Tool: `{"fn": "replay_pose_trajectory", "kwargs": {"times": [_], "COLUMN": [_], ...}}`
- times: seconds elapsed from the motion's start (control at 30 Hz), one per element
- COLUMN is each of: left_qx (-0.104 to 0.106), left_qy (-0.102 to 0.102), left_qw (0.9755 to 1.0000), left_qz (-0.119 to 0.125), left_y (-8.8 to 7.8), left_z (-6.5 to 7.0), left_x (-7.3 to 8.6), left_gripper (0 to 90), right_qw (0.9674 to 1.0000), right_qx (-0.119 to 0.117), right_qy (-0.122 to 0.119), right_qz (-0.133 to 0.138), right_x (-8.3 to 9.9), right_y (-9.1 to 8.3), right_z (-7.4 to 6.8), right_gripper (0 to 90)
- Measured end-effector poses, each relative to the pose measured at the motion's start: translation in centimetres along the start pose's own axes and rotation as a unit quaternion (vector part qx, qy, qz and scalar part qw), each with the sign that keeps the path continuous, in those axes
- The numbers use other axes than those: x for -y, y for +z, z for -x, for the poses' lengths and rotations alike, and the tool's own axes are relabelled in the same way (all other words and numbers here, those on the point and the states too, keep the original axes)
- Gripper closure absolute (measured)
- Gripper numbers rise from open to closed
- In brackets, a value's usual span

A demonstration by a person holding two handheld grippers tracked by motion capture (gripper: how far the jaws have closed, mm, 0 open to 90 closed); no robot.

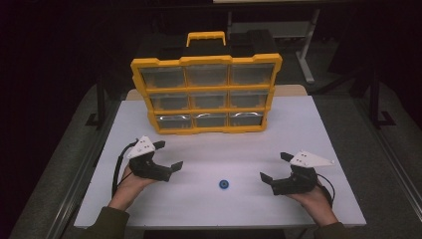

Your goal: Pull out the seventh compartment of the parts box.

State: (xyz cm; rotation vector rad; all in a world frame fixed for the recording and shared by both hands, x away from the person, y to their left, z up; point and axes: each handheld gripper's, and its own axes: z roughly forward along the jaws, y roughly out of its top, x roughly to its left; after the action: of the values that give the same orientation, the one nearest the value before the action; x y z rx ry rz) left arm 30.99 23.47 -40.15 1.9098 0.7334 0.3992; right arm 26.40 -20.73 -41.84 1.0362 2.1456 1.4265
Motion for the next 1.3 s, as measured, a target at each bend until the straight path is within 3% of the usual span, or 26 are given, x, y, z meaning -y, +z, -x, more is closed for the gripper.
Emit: {"fn": "replay_pose_trajectory", "kwargs": {"times": [0.5, 0.9, 1.3], "left_qx": [-0.001, 0.003, 0.002], "left_qy": [-0.009, 0.002, -0.001], "left_qw": [1.0, 1.0, 1.0], "left_qz": [0.003, 0.0, 0.009], "left_y": [1.0, 1.7, 2.2], "left_z": [-0.4, -0.6, -0.6], "left_x": [-0.1, -0.9, -1.2], "left_gripper": [0.0, 0.0, 0.0], "right_qw": [1.0, 1.0, 1.0], "right_qx": [-0.001, -0.001, -0.001], "right_qy": [0.003, 0.002, 0.007], "right_qz": [-0.001, 0.001, -0.003], "right_x": [0.0, 0.0, 0.0], "right_y": [0.0, 0.0, 0.0], "right_z": [0.0, 0.0, 0.0], "right_gripper": [0.0, 0.0, 0.0]}}
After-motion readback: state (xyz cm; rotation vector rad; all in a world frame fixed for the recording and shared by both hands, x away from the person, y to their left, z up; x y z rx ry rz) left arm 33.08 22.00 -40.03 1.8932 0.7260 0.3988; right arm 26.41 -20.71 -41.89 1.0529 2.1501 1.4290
